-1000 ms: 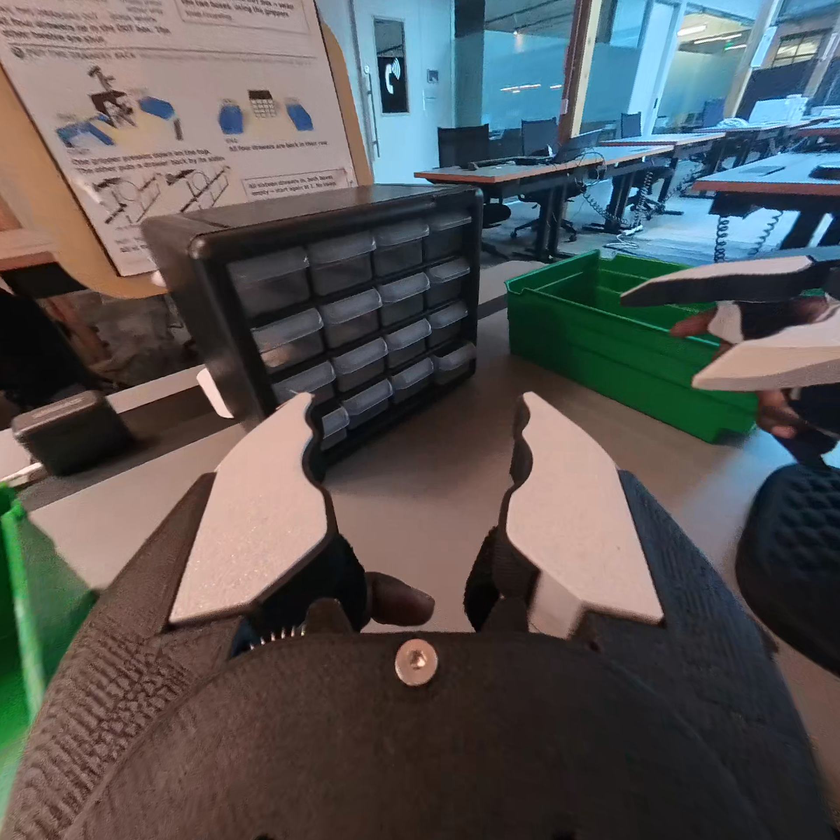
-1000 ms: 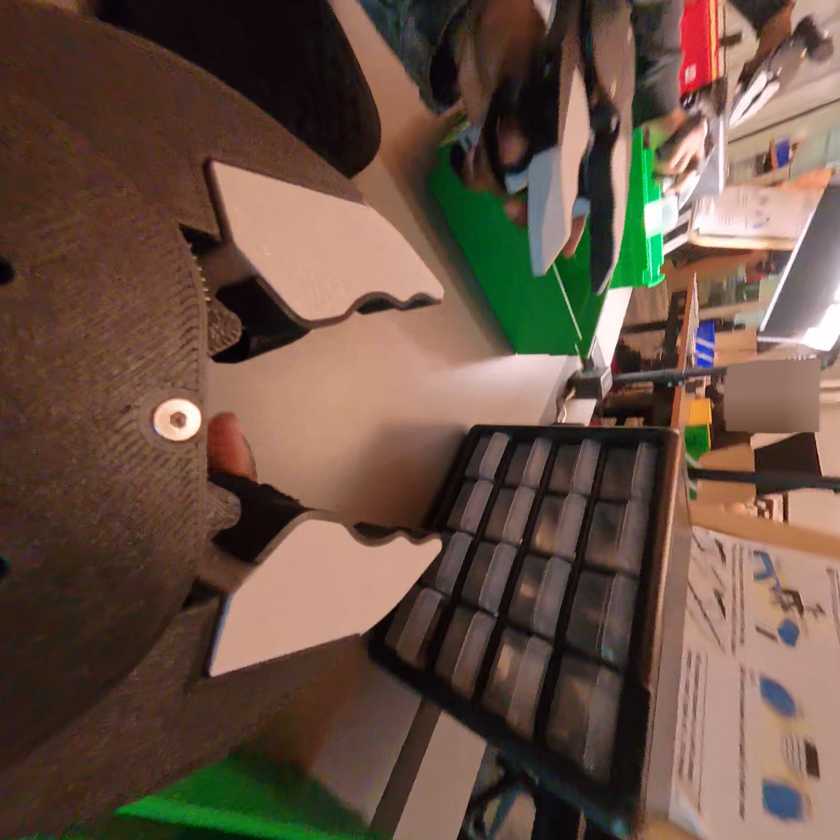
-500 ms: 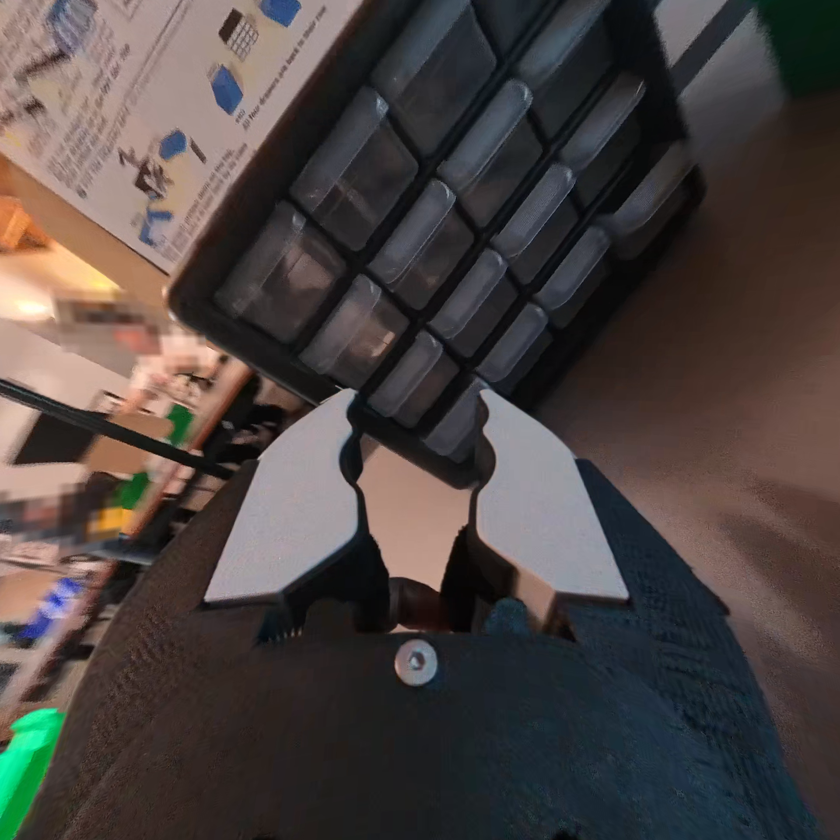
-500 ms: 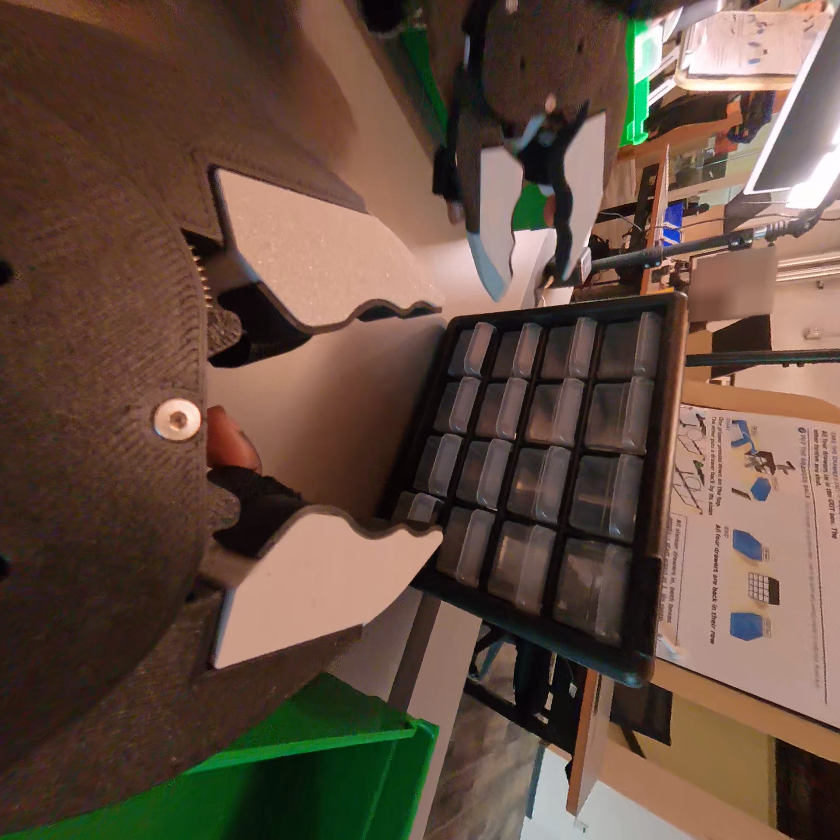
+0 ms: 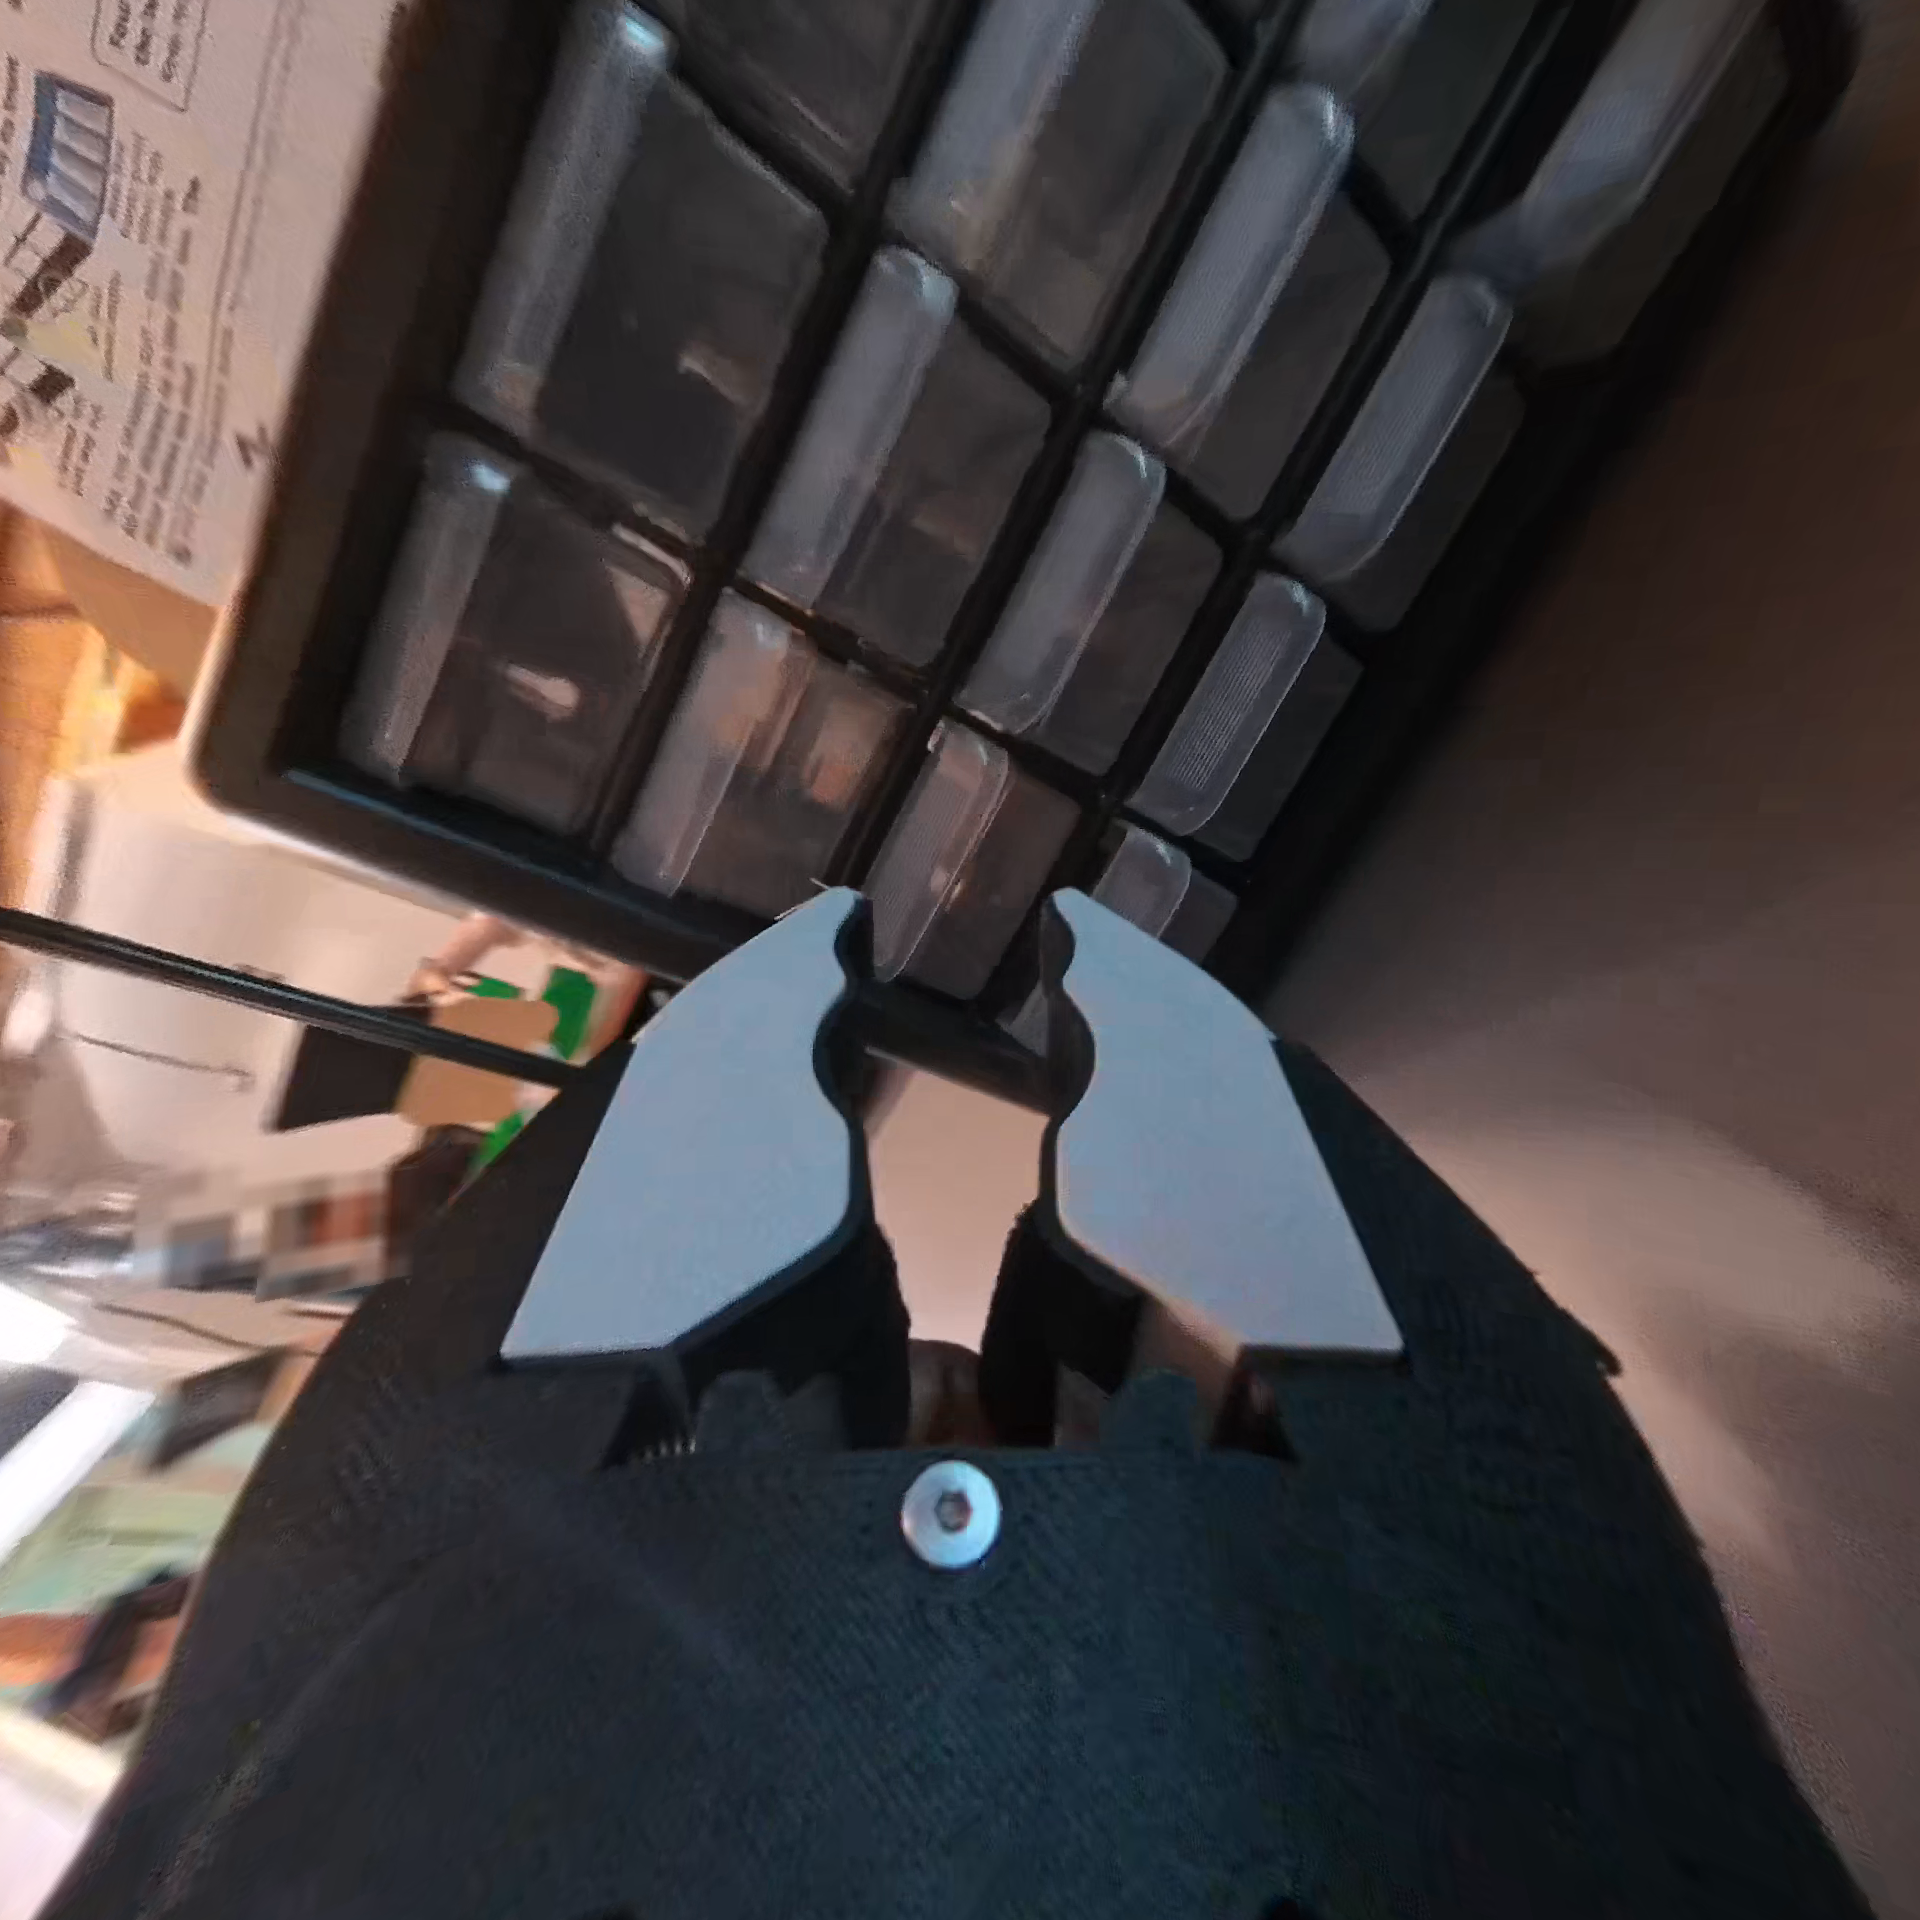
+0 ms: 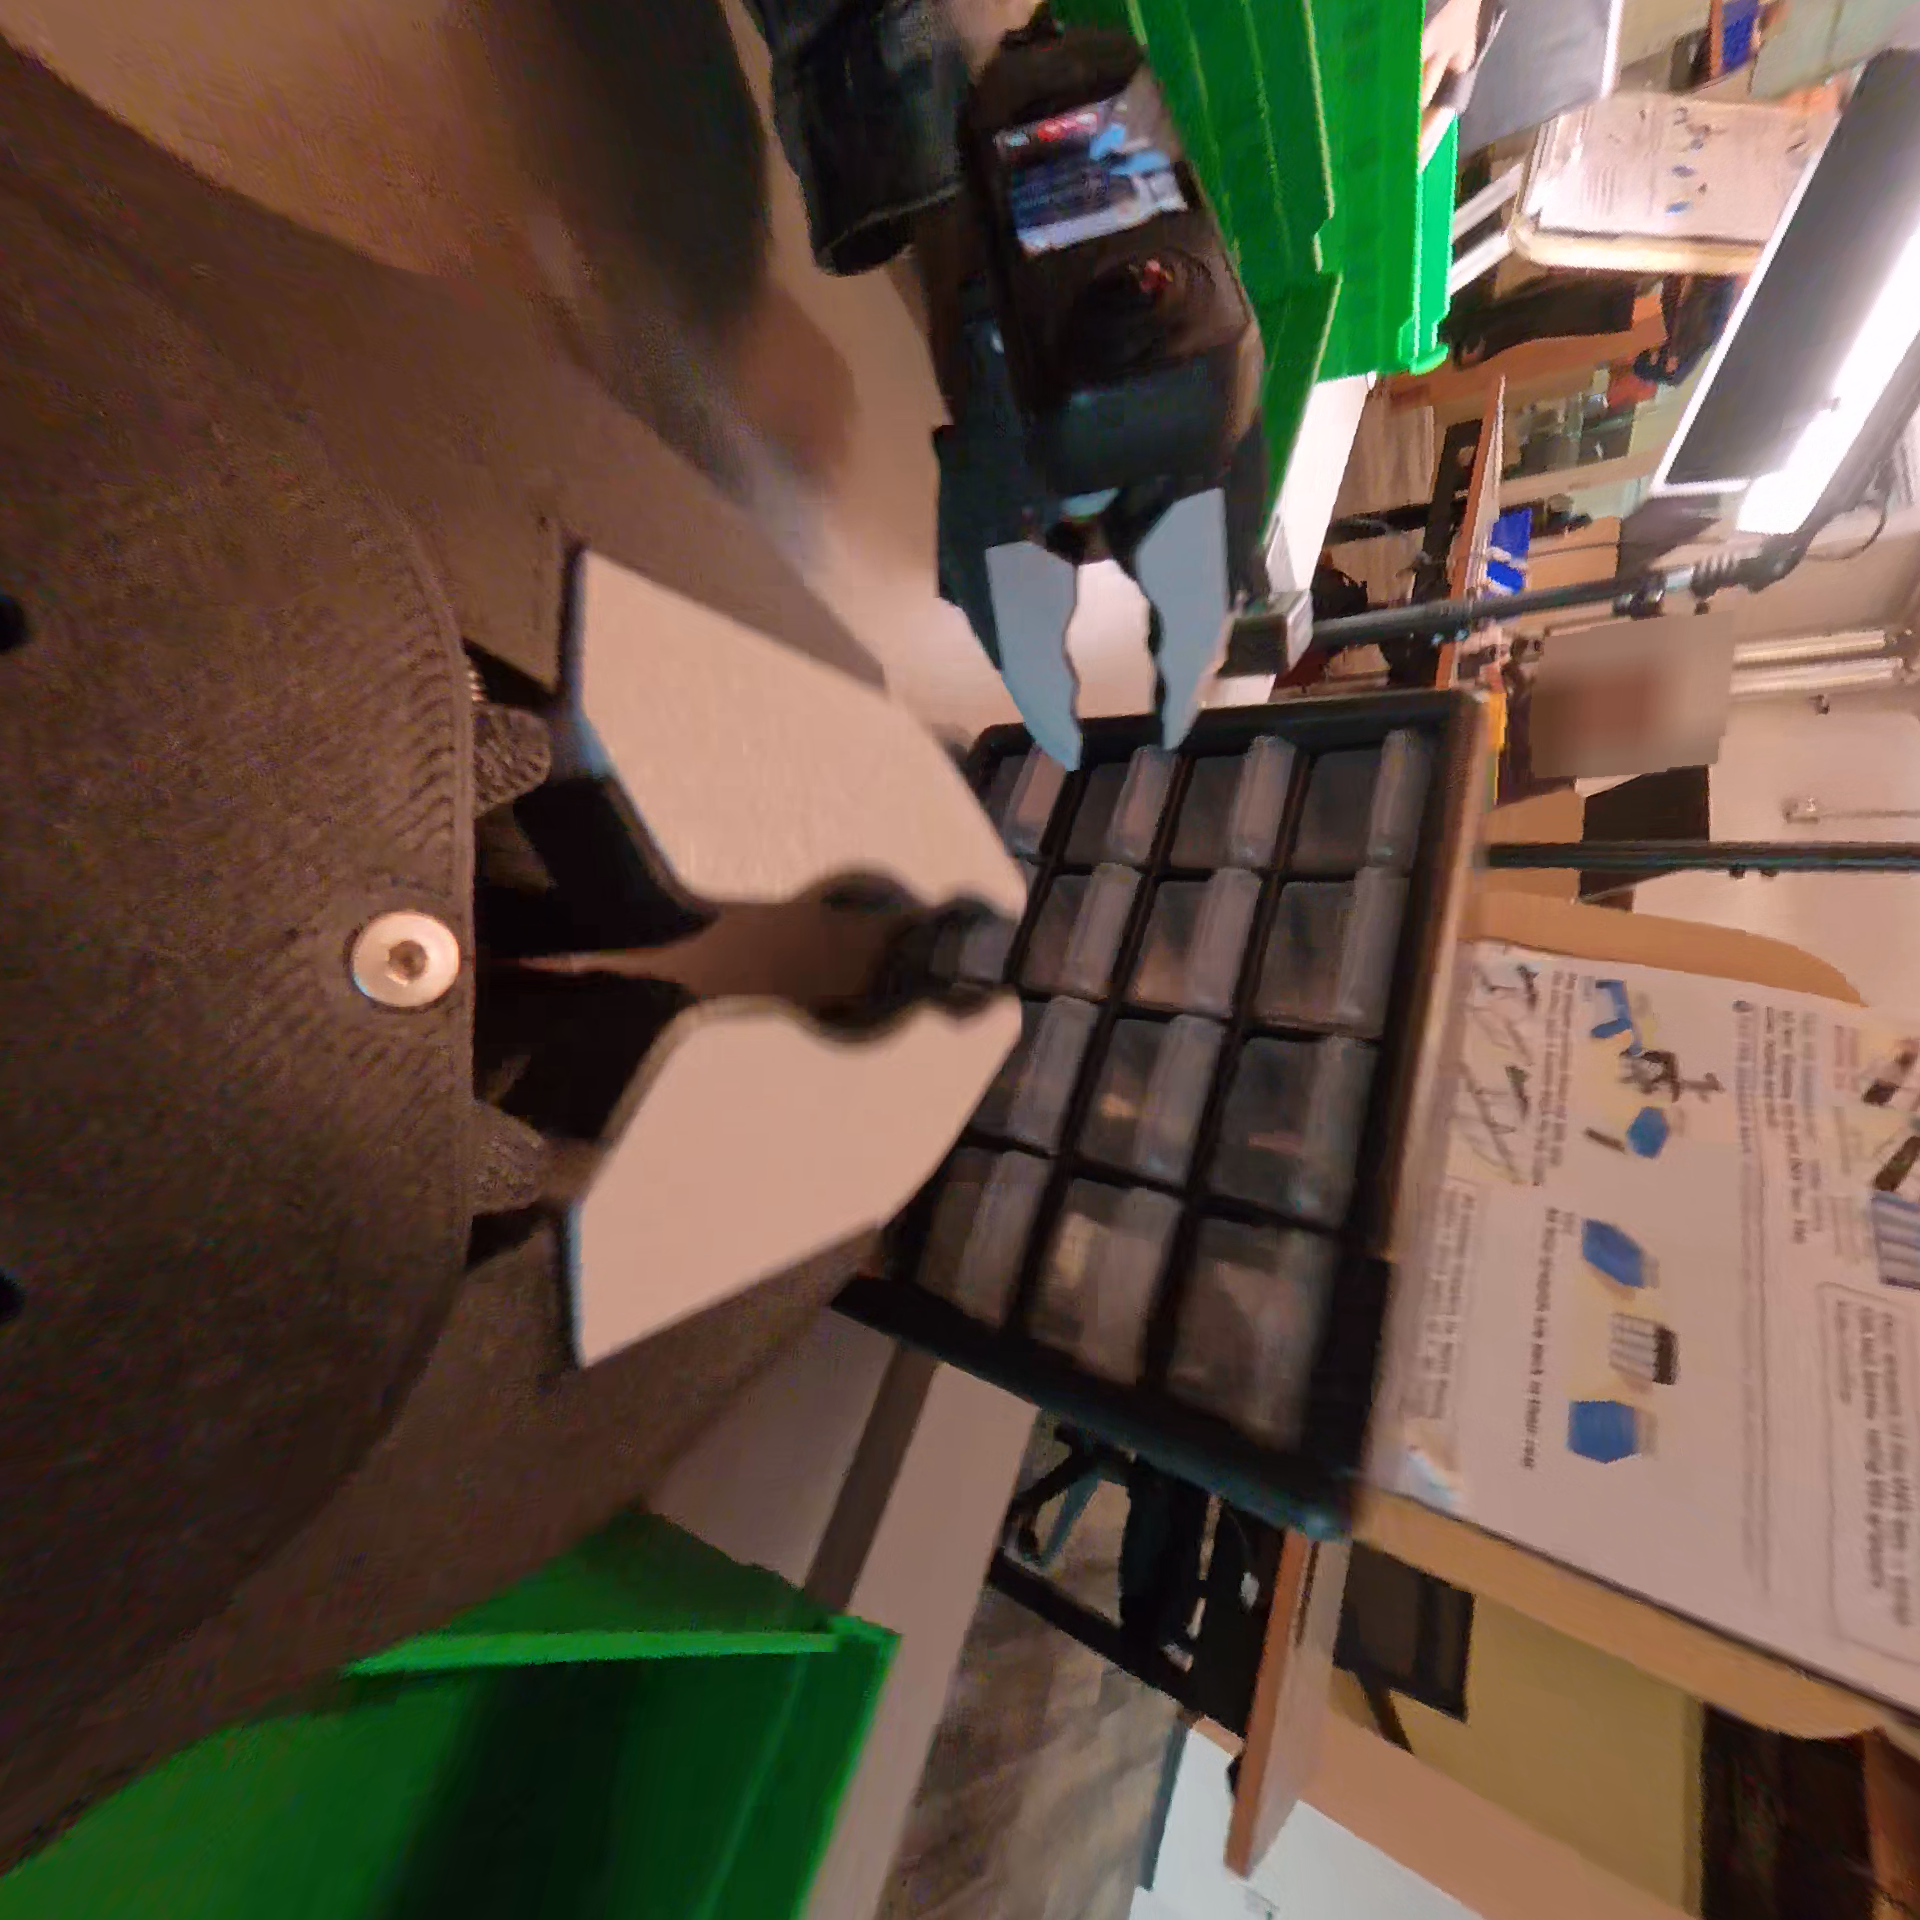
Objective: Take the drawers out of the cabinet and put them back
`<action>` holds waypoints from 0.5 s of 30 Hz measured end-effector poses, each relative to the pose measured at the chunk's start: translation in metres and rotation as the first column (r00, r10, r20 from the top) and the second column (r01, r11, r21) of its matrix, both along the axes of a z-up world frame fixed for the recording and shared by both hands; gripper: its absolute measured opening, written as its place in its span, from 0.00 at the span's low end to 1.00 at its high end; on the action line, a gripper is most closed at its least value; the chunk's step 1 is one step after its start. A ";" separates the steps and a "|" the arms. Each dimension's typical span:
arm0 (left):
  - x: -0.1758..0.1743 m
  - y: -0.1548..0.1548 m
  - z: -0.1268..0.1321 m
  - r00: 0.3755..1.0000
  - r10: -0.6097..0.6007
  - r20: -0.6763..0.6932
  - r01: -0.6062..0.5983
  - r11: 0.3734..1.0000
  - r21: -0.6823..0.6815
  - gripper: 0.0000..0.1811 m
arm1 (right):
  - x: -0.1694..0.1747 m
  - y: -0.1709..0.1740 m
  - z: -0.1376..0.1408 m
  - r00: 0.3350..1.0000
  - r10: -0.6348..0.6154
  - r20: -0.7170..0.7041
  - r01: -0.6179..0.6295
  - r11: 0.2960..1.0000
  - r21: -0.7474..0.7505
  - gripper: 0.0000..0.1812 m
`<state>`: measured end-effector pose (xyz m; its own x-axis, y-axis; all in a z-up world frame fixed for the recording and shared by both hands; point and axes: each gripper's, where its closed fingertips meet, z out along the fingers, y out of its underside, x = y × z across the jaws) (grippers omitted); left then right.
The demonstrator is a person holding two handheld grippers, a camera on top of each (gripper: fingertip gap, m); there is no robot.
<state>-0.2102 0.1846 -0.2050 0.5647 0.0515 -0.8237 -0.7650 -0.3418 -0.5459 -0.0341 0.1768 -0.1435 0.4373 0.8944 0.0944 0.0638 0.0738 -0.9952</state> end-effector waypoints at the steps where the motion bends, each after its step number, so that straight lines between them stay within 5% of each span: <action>1: 0.006 -0.003 0.003 0.996 -0.024 0.081 0.022 0.999 0.027 0.16 | -0.006 0.003 0.014 1.000 0.026 0.008 -0.026 1.000 -0.012 0.00; 6: 0.025 -0.011 0.014 0.931 -0.115 0.345 0.086 0.992 0.097 0.15 | -0.072 0.027 0.062 0.933 0.290 0.211 -0.223 0.930 -0.291 0.02; 11: 0.016 -0.008 0.012 0.957 -0.090 0.276 0.062 0.992 0.107 0.19 | -0.114 0.103 0.057 0.826 0.228 0.515 -0.065 0.947 -0.315 0.01; 15: 0.011 -0.005 0.006 0.977 -0.066 0.204 0.052 0.996 0.074 0.20 | -0.125 0.121 0.055 0.790 0.236 0.566 -0.024 0.934 -0.355 0.00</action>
<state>-0.1992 0.1799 -0.1989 0.7258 0.0652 -0.6848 -0.6511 -0.2562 -0.7145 -0.1591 0.2977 -0.0889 0.2659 0.9640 0.0001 0.6584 -0.1816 -0.7304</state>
